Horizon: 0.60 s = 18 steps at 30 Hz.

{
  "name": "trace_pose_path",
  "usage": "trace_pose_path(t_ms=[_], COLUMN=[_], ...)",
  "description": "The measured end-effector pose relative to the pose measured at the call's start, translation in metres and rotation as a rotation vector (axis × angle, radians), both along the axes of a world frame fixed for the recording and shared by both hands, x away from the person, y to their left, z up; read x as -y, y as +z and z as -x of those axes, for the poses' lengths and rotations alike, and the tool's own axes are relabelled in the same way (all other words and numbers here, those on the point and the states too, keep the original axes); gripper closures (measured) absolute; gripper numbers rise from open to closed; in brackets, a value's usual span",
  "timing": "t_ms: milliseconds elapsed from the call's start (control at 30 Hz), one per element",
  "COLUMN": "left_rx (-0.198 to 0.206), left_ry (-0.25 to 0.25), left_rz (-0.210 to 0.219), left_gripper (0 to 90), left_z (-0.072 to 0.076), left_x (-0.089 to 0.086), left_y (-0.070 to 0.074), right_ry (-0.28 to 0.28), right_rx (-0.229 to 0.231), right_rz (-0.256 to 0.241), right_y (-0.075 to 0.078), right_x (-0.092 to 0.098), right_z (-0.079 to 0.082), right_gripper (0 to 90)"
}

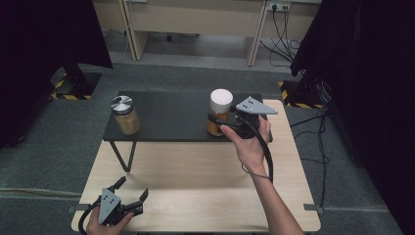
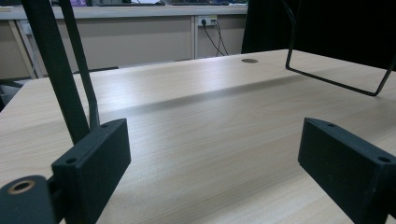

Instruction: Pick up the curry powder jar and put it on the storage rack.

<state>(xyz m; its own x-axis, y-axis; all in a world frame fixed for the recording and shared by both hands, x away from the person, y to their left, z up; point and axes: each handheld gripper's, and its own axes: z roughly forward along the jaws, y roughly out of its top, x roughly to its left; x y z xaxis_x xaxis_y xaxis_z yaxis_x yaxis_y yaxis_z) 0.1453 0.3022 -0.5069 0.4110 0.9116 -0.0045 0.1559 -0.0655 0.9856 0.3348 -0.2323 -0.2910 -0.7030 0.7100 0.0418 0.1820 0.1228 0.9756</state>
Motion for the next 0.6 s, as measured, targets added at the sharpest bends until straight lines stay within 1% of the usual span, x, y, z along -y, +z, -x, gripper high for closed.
trace_pose_path(t_ms=[67, 233, 300, 600], left_rx=[-0.002, -0.005, -0.004, 0.002], left_ry=[-0.001, -0.007, -0.005, -0.005], left_rz=[0.001, -0.007, -0.003, 0.0], left_gripper=[8.6, 8.6, 8.6, 8.6], left_z=[-0.0004, -0.0002, 0.0001, 0.0007], left_x=[0.0006, 0.0016, 0.0014, 0.0018], left_y=[-0.0005, 0.0, 0.0, 0.0007], right_ry=[-0.002, -0.009, -0.01, -0.015], right_rx=[-0.003, 0.014, 0.015, 0.013], right_rz=[-0.002, -0.017, -0.021, -0.016], right_y=[0.0001, -0.0058, -0.0069, -0.0055], right_x=[-0.0006, -0.0008, -0.0009, -0.0021], right_z=[0.0002, 0.0027, 0.003, 0.0039], right_gripper=[32.7, 32.6, 32.6, 32.7])
